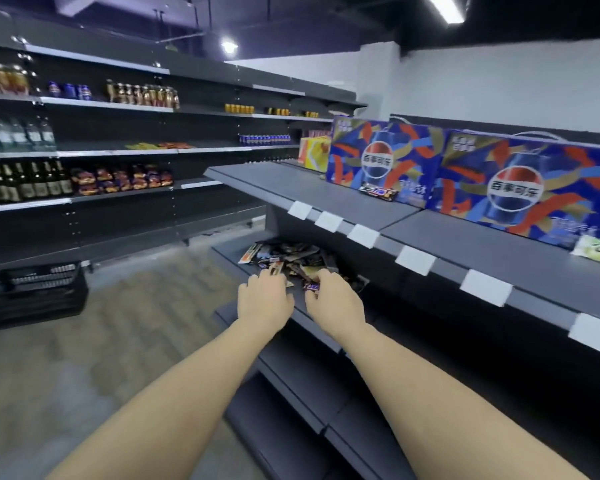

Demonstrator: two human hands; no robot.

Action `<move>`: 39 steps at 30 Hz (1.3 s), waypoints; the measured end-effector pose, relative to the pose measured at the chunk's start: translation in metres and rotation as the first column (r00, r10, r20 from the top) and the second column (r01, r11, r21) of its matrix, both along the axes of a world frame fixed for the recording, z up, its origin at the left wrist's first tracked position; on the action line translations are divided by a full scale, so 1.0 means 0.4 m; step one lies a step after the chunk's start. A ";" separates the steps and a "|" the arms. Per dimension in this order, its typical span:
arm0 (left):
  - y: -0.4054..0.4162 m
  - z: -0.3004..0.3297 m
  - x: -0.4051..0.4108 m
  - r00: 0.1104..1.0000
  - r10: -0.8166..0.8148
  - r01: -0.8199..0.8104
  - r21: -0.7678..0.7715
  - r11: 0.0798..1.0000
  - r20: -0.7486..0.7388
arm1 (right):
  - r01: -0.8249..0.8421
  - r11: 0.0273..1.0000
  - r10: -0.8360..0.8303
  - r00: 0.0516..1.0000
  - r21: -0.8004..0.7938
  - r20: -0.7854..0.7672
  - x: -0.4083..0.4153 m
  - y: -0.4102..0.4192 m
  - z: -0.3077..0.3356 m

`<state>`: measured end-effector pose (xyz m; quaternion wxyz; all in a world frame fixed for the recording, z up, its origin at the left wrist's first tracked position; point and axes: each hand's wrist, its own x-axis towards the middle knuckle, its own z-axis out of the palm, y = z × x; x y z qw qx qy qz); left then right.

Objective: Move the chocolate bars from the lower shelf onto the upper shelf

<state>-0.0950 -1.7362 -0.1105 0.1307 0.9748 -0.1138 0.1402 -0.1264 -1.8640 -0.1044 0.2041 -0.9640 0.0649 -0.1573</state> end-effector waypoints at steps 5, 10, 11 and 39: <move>0.080 -0.076 0.105 0.997 0.005 -0.006 -0.011 1.000 -0.074 | -0.011 1.000 0.013 0.995 0.025 -0.100 0.128 0.060 -0.084; 0.109 -0.154 0.250 0.990 0.007 -0.008 -0.005 1.000 -0.142 | 0.028 0.997 -0.012 0.978 0.075 -0.209 0.276 0.056 -0.188; 0.109 -0.169 0.286 0.989 0.007 -0.006 0.004 1.000 -0.151 | 0.045 0.996 -0.025 0.974 0.082 -0.225 0.314 0.046 -0.208; 0.049 -0.426 1.152 0.898 -0.335 0.349 0.001 0.937 -0.285 | 0.406 0.914 -0.385 0.848 -0.022 -0.364 0.938 0.016 -0.513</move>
